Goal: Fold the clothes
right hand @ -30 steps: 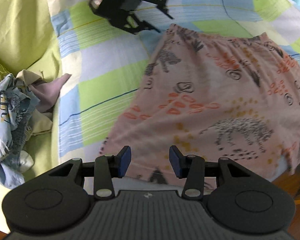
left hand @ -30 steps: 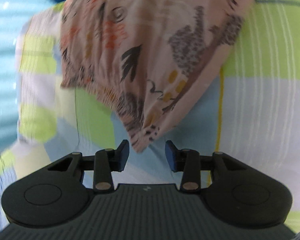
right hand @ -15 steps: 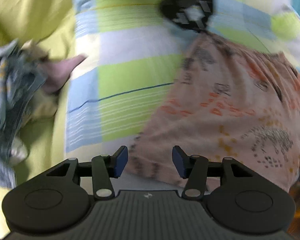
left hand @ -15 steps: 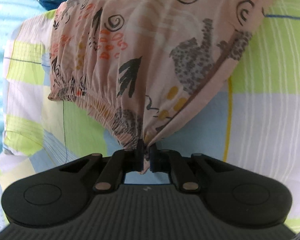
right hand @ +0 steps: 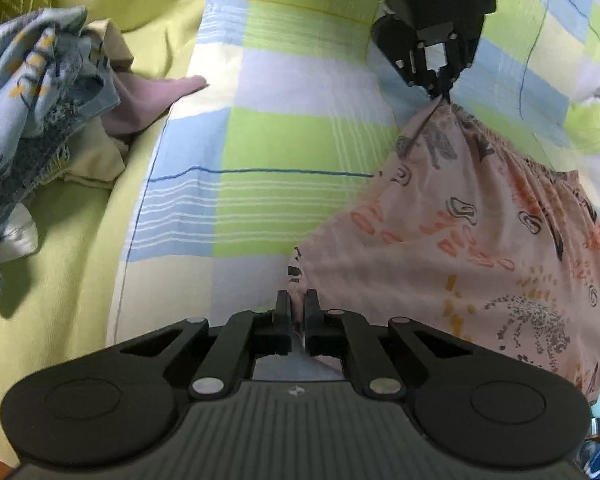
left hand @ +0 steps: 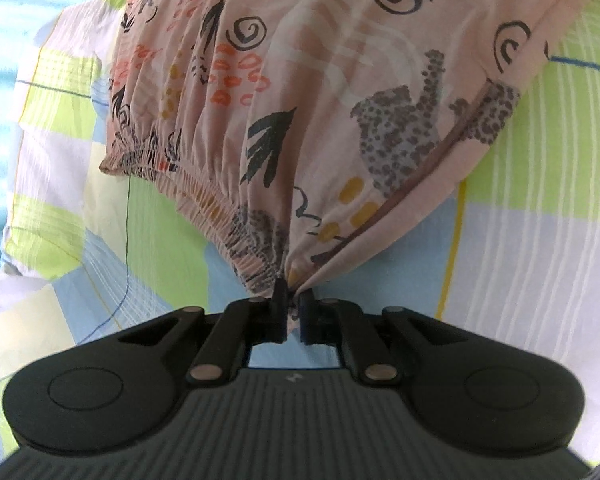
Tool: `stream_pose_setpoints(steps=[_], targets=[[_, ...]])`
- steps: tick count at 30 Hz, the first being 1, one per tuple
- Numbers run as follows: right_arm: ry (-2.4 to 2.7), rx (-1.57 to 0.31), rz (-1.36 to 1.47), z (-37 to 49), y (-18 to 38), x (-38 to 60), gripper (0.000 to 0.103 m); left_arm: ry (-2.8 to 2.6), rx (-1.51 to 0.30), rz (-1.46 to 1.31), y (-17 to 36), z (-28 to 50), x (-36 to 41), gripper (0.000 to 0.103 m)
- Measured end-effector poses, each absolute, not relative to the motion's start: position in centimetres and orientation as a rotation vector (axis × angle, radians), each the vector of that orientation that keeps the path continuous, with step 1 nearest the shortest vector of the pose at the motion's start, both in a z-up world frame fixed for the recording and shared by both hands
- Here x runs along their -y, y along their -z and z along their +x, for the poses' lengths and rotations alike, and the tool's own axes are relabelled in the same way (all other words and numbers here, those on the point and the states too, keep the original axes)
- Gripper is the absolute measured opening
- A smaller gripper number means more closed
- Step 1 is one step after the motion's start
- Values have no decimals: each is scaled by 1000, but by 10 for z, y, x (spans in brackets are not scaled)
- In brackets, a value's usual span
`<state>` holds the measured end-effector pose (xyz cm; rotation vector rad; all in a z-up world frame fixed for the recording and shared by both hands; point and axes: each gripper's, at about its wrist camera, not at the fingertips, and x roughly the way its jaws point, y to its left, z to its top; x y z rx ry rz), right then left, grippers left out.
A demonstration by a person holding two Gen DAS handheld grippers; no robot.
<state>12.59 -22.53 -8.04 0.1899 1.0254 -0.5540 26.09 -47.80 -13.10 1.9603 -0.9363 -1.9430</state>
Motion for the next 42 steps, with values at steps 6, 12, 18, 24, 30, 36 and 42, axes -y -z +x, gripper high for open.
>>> stream_pose_setpoints(steps=[6, 12, 18, 24, 30, 36, 42], targets=[[553, -913, 320, 91, 21, 256, 4, 1964, 742, 1909, 93, 247, 490, 3], [703, -835, 389, 30, -45, 308, 5, 2017, 482, 1738, 27, 216, 531, 3], [819, -809, 430, -51, -75, 375, 5, 2092, 345, 1737, -11, 162, 584, 3], [916, -852, 544, -139, -55, 456, 5, 2132, 257, 1804, 1, 107, 647, 3], [963, -867, 641, -211, -37, 520, 4, 2139, 133, 1880, 25, 70, 709, 2], [984, -873, 682, -248, -11, 571, 4, 2122, 28, 1892, 40, 52, 754, 2], [996, -858, 770, -266, 14, 610, 4, 2100, -93, 1881, 57, 48, 781, 3]])
